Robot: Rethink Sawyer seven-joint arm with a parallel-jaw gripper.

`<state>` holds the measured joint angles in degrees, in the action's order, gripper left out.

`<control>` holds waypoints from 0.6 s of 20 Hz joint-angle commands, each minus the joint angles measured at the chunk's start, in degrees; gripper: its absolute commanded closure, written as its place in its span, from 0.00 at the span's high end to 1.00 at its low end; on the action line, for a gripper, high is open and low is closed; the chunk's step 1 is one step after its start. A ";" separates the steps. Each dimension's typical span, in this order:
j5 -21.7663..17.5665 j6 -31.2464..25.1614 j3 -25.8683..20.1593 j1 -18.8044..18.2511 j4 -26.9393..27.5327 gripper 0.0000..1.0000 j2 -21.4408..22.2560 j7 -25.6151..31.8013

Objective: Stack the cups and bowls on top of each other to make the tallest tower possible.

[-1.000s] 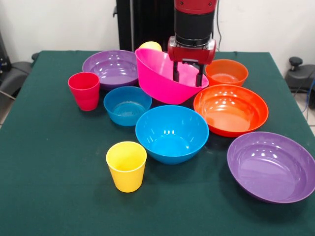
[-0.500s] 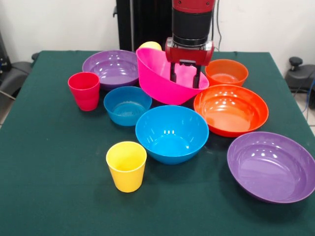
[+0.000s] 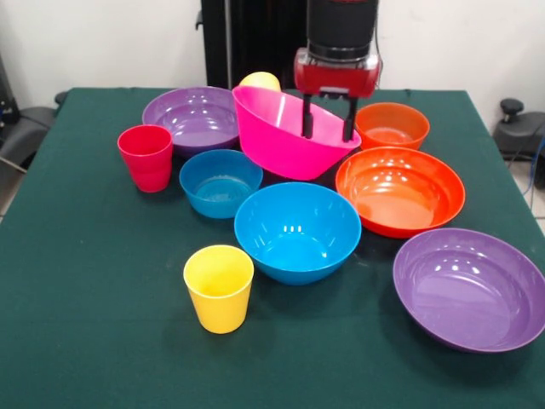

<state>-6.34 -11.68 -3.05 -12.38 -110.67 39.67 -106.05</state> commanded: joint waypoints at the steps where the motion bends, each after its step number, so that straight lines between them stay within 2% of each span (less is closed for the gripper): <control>1: 2.02 -5.97 -2.56 2.75 -1.99 1.00 3.02 -7.73; 7: 2.18 -6.05 -2.48 2.90 -1.42 1.00 2.54 -7.43; 12: 1.80 -4.10 -3.37 2.12 -0.40 1.00 0.17 -6.72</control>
<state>-5.87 -12.34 -3.09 -10.12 -110.85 43.17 -106.05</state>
